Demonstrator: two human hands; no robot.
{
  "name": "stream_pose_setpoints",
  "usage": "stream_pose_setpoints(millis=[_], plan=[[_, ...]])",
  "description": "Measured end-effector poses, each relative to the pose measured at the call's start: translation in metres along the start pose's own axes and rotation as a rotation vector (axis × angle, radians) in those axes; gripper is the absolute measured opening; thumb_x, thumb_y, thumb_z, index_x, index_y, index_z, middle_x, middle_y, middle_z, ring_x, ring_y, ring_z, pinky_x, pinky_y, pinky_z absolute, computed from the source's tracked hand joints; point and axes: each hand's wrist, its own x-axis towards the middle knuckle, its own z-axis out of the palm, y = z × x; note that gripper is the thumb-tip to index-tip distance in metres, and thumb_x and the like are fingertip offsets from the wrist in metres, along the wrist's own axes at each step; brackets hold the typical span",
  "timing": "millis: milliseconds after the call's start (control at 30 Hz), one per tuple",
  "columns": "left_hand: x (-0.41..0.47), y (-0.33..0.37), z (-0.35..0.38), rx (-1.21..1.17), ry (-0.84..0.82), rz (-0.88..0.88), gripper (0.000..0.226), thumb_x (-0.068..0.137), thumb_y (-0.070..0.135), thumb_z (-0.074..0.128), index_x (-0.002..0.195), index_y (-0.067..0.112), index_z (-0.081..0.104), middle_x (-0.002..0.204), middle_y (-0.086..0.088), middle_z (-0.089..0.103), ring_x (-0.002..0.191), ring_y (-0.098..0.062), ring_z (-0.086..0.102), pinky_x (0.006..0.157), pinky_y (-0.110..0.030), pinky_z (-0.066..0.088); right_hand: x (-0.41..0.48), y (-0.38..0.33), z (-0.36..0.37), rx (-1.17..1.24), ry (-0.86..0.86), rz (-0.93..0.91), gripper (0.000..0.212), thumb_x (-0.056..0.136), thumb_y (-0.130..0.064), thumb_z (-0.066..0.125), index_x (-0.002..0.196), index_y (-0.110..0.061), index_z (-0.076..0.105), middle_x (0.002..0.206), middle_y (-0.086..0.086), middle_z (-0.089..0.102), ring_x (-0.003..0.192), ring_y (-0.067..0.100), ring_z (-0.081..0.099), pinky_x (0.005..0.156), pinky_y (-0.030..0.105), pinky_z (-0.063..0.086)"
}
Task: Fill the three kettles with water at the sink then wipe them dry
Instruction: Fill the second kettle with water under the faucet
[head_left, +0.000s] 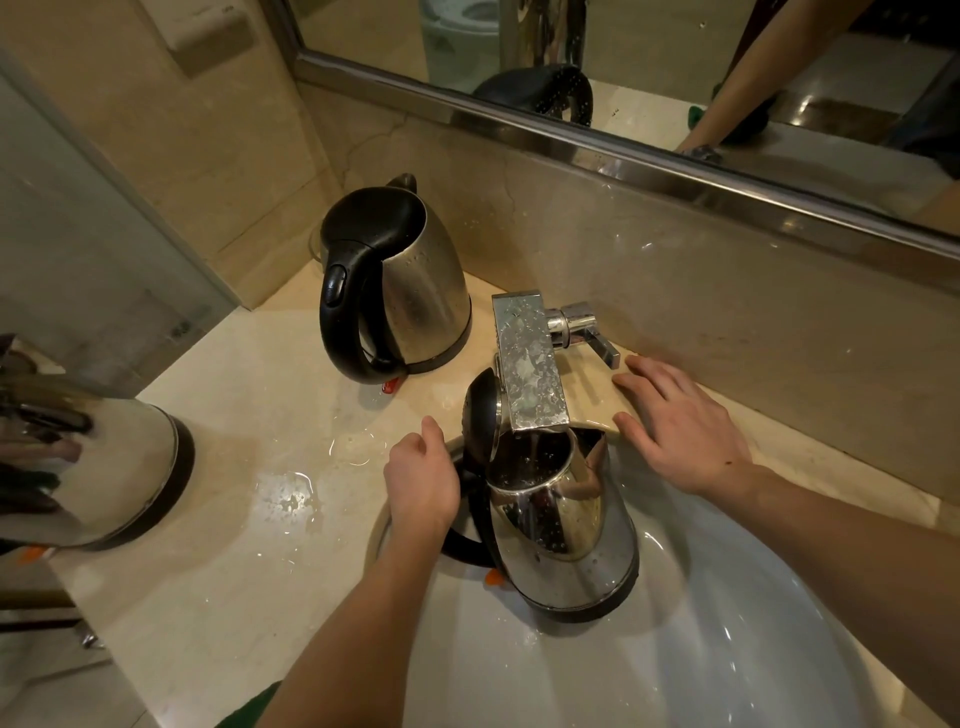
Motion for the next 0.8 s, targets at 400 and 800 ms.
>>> stream_pose_setpoints(millis=[400,800], plan=[[0.0003,-0.0006,0.0005,0.005,0.0,-0.004,0.049,0.106,0.035,0.031,0.065,0.009,0.038,0.063,-0.006,0.036,0.06,-0.017,0.038,0.059,-0.034,0.035,0.0004,0.0009,0.0009,-0.008,0.001,0.002,0.066,0.092,-0.061,0.014,0.144,-0.029,0.037,0.155,-0.005,0.03,0.143,0.016,0.022,0.112,0.038,0.032],[0.0002,-0.0004,0.0015,-0.003,0.011,-0.013,0.049,0.106,0.035,0.031,0.066,0.008,0.041,0.063,-0.007,0.038,0.06,-0.017,0.039,0.06,-0.033,0.037,-0.0008,0.0004,0.0001,-0.005,0.002,-0.001,0.055,0.098,-0.053,0.026,0.146,-0.028,0.036,0.156,-0.005,0.029,0.144,0.015,0.02,0.112,0.037,0.03]])
